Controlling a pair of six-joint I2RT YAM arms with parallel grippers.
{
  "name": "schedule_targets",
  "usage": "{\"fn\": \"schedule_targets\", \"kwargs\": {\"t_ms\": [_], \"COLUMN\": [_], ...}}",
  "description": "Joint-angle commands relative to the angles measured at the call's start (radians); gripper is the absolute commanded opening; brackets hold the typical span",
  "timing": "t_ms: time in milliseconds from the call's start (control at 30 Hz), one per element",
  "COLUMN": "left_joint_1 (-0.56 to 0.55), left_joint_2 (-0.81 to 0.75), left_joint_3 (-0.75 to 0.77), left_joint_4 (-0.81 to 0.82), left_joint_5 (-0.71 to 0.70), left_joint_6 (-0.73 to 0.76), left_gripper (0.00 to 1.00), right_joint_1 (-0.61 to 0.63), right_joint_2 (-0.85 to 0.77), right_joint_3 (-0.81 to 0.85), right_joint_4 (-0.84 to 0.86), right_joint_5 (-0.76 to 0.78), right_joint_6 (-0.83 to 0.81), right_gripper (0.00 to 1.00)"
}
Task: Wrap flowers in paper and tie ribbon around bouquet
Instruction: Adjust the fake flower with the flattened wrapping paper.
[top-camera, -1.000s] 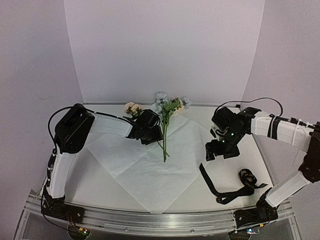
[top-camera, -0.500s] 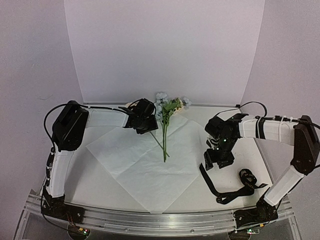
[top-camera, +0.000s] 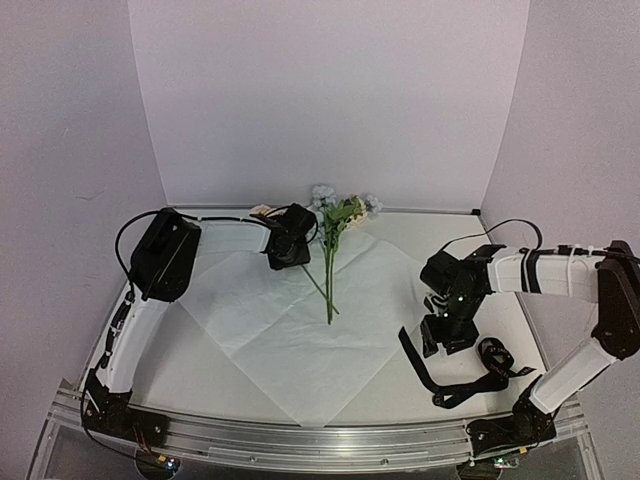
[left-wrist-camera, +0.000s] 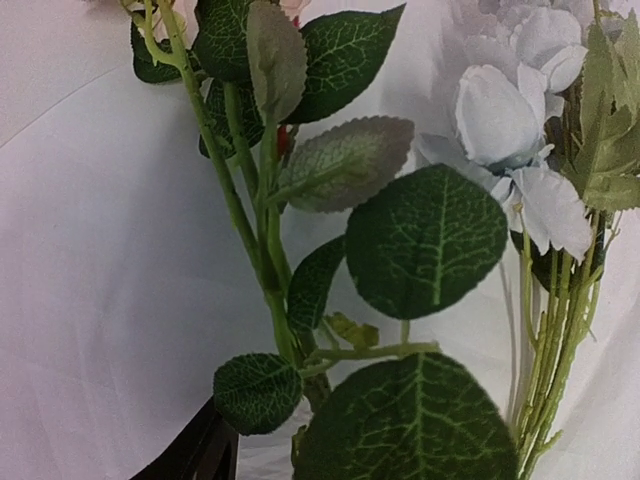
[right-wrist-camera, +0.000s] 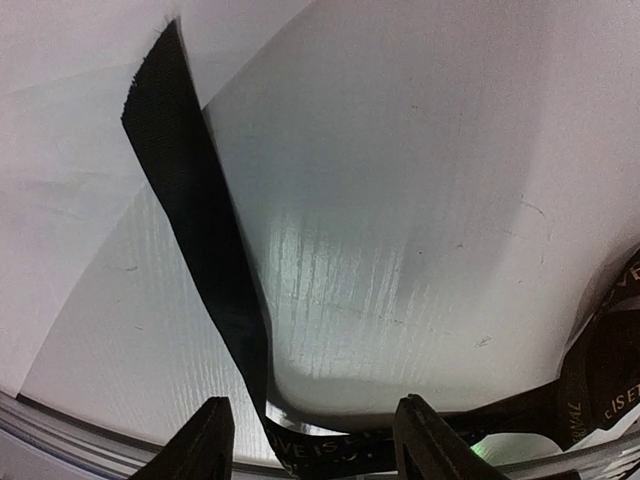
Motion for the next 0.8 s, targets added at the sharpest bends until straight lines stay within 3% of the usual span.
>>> {"fn": "schedule_targets", "kwargs": {"t_ms": [0,100,367,767], "left_joint_1": [0.009,0.01,0.009,-0.011], "left_joint_2": [0.039,0.045,0.018,-0.108], "left_joint_3": [0.089,0.085,0.043,-0.088], "left_joint_4": [-0.001,0.034,0.153,0.251], "left_joint_5": [-0.011,0.014,0.087,0.08], "left_joint_6": [0.033,0.052,0.12,0.096], "left_gripper": [0.45,0.38,0.02,0.0], "right_joint_1": [0.005,0.007,0.013,0.014], "right_joint_2": [-0.036,-0.051,-0.101,-0.1], "right_joint_3": [-0.038,-0.065,-0.094,-0.092], "right_joint_4": [0.022,0.041,0.037,0.029], "right_joint_5": [-0.01,-0.02,-0.01,-0.011], "right_joint_6": [0.031,0.048,0.049,0.044], "right_gripper": [0.55,0.55,0.55,0.55]}}
